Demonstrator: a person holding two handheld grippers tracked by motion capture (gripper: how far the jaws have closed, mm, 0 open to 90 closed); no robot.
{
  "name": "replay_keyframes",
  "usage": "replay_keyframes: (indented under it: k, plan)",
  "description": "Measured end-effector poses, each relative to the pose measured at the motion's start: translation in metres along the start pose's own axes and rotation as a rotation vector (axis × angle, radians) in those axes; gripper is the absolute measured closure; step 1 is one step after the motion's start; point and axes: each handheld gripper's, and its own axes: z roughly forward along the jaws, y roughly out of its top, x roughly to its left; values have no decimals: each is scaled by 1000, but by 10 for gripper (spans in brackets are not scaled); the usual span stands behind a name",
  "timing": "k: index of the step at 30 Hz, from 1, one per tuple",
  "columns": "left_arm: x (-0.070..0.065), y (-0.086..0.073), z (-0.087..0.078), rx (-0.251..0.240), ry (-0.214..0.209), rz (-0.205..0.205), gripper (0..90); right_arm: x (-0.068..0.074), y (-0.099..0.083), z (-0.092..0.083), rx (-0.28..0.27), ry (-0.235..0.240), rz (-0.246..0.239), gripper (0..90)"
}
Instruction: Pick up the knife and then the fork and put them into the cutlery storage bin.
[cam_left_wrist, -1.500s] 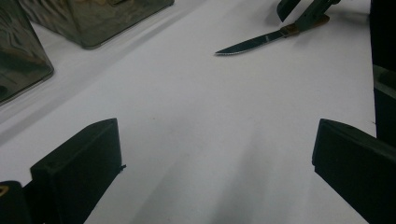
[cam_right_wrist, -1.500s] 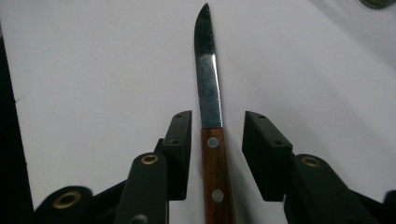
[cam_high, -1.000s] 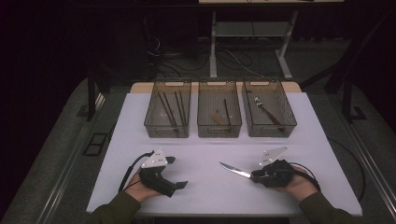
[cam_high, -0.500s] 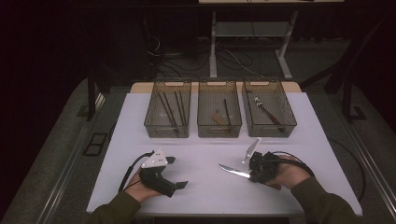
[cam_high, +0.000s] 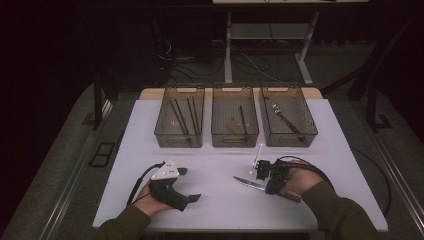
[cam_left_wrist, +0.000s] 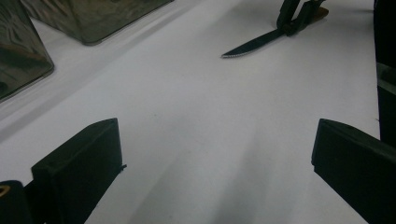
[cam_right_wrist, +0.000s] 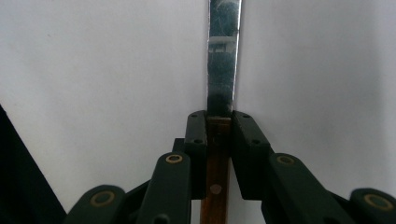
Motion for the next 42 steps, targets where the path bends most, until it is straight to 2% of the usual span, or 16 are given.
replay_keyframes:
  k: [5,7,13,18,22,36,42]
  plan:
    - [0,0,0,-1,0,-1,7,-3,-8,-6,-73,-3,24,768]
    - [0,0,0,0,0,0,7,-5,-11,-9,-101,7,53,768]
    - [0,0,0,-1,0,-1,7,-10,-25,-13,-227,-19,108,768]
    - [0,0,0,-1,0,2,7,-11,-35,-16,-302,-38,144,768]
    - [0,0,0,-4,-3,2,7,-12,-43,-18,-362,-33,172,768]
    - [0,1,-1,-16,-6,2,7,-19,-56,-22,-524,1,249,768]
    - [0,1,-2,-18,-6,5,7,-23,-62,-26,-598,-1,276,768]
